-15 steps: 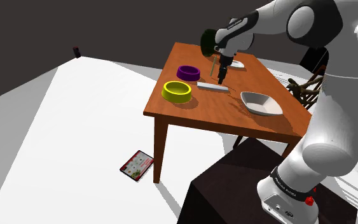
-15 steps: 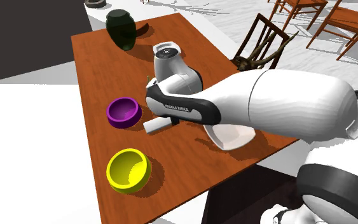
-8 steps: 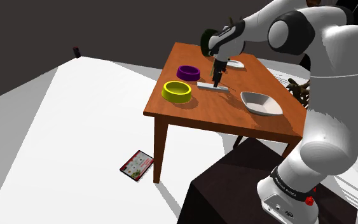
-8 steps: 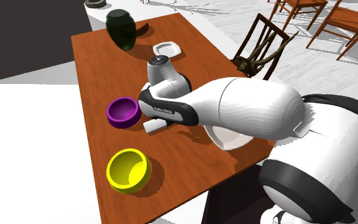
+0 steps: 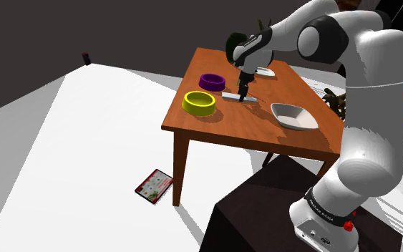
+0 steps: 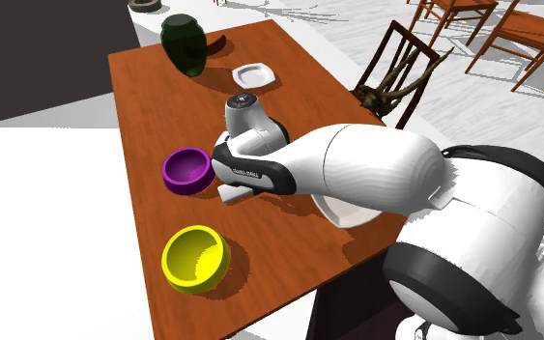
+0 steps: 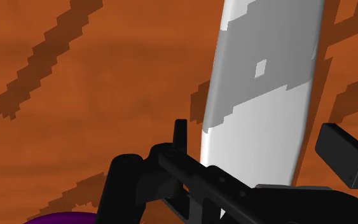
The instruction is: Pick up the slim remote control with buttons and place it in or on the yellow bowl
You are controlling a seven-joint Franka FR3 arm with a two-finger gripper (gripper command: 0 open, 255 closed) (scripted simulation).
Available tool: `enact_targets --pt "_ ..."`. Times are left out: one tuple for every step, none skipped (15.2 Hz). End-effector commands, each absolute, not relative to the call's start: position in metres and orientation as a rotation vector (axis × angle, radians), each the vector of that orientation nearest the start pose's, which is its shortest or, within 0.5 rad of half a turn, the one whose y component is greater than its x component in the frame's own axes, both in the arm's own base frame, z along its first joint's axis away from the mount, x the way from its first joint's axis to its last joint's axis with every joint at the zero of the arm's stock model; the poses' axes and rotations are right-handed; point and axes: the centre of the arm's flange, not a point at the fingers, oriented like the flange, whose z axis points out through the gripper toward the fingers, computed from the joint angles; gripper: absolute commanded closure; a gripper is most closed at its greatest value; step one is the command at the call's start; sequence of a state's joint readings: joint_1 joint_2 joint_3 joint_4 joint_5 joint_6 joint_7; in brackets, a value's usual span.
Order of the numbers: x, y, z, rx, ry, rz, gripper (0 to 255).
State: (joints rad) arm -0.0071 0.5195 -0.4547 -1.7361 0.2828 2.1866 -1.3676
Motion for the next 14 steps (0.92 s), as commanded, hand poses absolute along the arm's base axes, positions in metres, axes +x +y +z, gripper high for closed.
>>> enact_targets --pt "0.6085 -0.2591 0.3035 -2.889 -1.208 -0.006 0" --pt "0.6085 -0.2591 0.3035 -2.889 -1.208 -0.006 0" --pt "0.6085 -0.2591 0.3036 -2.889 -1.208 -0.006 0" --pt "0.6085 -0.2591 0.3036 -2.889 -1.208 -0.006 255" --pt "0.6085 -0.2591 0.3036 -2.889 -1.208 -0.006 255" --pt "0.6085 -0.2591 0.3036 -2.889 -1.208 -0.006 255" --pt "0.6085 -0.2592 0.3036 -2.889 -1.208 -0.006 255" --pt "0.6085 -0.2591 0.3036 -2.889 -1.208 -0.006 255" --pt "0.6085 -0.2591 0.3036 -2.889 -1.208 -0.006 255" --pt "0.6085 -0.2592 0.3036 -2.889 -1.208 -0.006 255" --pt "0.6085 -0.2591 0.3036 -2.889 -1.208 -0.006 255" --pt "0.6085 -0.2592 0.3036 -2.889 -1.208 -0.006 255" --pt "0.6085 -0.2591 0.3035 -2.889 -1.208 -0.006 255" --pt "0.6084 -0.2591 0.3088 -2.889 -1.208 -0.006 255"
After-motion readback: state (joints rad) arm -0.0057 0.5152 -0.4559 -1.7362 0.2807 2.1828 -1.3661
